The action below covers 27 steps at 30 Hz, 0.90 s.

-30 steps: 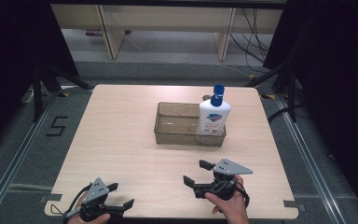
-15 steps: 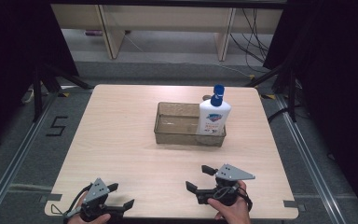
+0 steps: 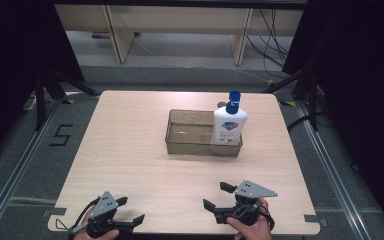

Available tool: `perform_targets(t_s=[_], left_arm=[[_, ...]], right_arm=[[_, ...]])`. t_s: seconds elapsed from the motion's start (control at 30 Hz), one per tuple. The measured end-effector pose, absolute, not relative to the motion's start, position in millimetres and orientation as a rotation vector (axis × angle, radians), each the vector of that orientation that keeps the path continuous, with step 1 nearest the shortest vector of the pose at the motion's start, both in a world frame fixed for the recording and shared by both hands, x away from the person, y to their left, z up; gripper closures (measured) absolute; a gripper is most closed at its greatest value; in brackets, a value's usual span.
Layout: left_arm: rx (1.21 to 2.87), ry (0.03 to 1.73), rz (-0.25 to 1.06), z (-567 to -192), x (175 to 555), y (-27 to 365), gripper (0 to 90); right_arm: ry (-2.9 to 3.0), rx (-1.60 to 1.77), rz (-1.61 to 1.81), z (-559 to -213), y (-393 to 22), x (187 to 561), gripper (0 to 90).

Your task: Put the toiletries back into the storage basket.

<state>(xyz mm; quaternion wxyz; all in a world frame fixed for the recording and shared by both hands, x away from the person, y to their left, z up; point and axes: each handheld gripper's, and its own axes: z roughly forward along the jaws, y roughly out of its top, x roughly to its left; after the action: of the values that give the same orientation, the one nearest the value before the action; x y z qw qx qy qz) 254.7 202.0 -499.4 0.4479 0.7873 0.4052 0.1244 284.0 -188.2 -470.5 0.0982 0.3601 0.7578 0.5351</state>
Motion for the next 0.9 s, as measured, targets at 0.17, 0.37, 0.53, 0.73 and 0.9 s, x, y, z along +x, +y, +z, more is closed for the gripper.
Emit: perform_targets(t_s=[0.17,0.37,0.53,0.73,0.9], left_arm=[[1.95,1.002,0.309,-499.5,254.7,202.0,14.8],[1.94,0.992,0.303,-500.8,255.8,201.9,14.8],[1.941,0.993,0.308,-501.0,256.2,202.1,14.7],[1.946,0.997,0.307,-501.5,256.1,202.1,14.8],[1.943,0.999,0.302,-501.7,256.3,201.8,14.8]], right_arm=[[2.231,1.06,1.592,-471.6,-190.3,281.0,15.2],[2.245,1.015,1.551,-475.3,-188.9,276.2,15.3],[2.265,1.005,1.527,-477.1,-187.1,272.1,15.3],[2.269,1.011,1.522,-479.3,-187.7,269.7,15.3],[2.285,1.018,1.487,-479.1,-190.3,265.9,15.4]])
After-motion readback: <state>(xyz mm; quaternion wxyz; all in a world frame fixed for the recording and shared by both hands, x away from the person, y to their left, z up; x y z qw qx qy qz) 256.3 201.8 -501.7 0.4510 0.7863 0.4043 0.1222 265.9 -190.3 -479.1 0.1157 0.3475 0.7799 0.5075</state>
